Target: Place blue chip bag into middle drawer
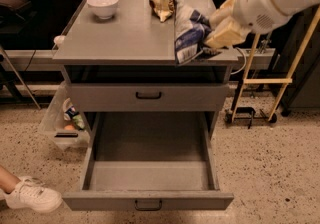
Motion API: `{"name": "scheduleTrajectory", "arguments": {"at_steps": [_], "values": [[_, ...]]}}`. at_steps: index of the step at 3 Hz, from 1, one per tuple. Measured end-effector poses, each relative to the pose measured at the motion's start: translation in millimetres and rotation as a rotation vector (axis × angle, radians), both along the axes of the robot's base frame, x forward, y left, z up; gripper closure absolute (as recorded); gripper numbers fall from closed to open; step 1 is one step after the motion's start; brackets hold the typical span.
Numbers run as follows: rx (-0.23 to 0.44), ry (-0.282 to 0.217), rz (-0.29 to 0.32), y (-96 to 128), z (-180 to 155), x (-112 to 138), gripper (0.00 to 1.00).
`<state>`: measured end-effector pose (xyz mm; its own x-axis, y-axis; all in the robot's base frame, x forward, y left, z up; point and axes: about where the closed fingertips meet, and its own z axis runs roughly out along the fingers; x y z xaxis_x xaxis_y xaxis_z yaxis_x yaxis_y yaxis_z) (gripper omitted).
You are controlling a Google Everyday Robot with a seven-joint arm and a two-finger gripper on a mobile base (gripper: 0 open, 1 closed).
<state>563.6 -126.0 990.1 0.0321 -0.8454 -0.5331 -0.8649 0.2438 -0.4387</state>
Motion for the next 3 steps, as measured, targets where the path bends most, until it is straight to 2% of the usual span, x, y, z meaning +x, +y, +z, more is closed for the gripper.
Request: {"name": "scheduleTrajectory", "arguments": {"at_steps": [1, 2, 3], "values": [[0.005, -0.021, -0.018, -2, -54, -12, 1.0], [0.024, -0.009, -0.121, -34, -128, -28, 1.0], [0.033, 0.054, -0.256, -70, -229, -43, 1.0]]}}
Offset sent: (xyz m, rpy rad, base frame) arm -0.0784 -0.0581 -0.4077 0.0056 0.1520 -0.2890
